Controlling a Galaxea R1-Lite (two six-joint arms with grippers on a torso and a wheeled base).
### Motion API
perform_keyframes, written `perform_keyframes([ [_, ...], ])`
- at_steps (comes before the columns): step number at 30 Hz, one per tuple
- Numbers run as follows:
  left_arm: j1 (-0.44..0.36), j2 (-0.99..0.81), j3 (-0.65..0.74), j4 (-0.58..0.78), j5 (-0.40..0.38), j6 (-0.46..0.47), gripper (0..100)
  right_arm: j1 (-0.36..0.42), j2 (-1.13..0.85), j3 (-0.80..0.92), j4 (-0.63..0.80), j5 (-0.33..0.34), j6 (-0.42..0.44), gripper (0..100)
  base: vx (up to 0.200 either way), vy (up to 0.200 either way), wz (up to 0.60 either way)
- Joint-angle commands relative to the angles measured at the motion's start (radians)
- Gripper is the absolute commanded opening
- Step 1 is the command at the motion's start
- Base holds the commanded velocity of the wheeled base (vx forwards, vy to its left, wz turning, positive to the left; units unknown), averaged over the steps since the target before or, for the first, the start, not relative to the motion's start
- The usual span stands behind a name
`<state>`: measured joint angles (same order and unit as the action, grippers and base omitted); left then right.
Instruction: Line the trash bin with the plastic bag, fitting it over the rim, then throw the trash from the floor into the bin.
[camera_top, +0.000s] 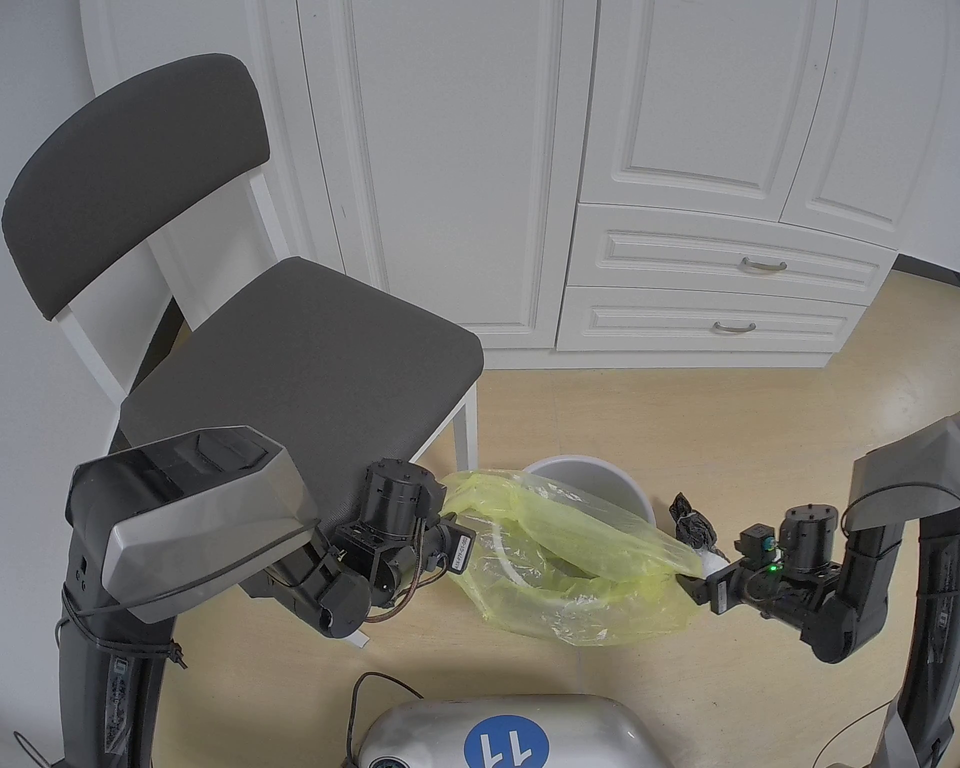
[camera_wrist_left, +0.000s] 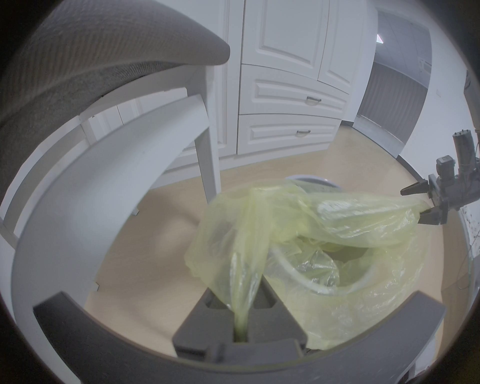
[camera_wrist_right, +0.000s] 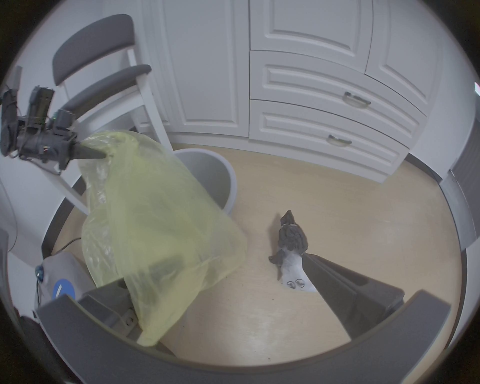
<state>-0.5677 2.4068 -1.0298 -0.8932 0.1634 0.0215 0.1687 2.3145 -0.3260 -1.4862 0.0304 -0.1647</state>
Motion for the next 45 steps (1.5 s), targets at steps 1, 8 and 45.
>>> perform_keyframes([
  [1,-0.001,-0.003,0.008,-0.044,0.001,0.0,0,-0.09,-0.104,0.087,-0.032,0.082,-0.055,100,0.0,0.0,0.0],
  [8,0.0,-0.003,0.008,-0.047,-0.001,0.0,0,-0.163,-0.092,0.157,-0.085,0.247,-0.128,100,0.0,0.0,0.0],
  [45,0.063,0.061,-0.07,0.003,-0.002,0.0,0,-0.434,0.011,0.169,-0.085,1.134,-0.068,100,0.0,0.0,0.0],
])
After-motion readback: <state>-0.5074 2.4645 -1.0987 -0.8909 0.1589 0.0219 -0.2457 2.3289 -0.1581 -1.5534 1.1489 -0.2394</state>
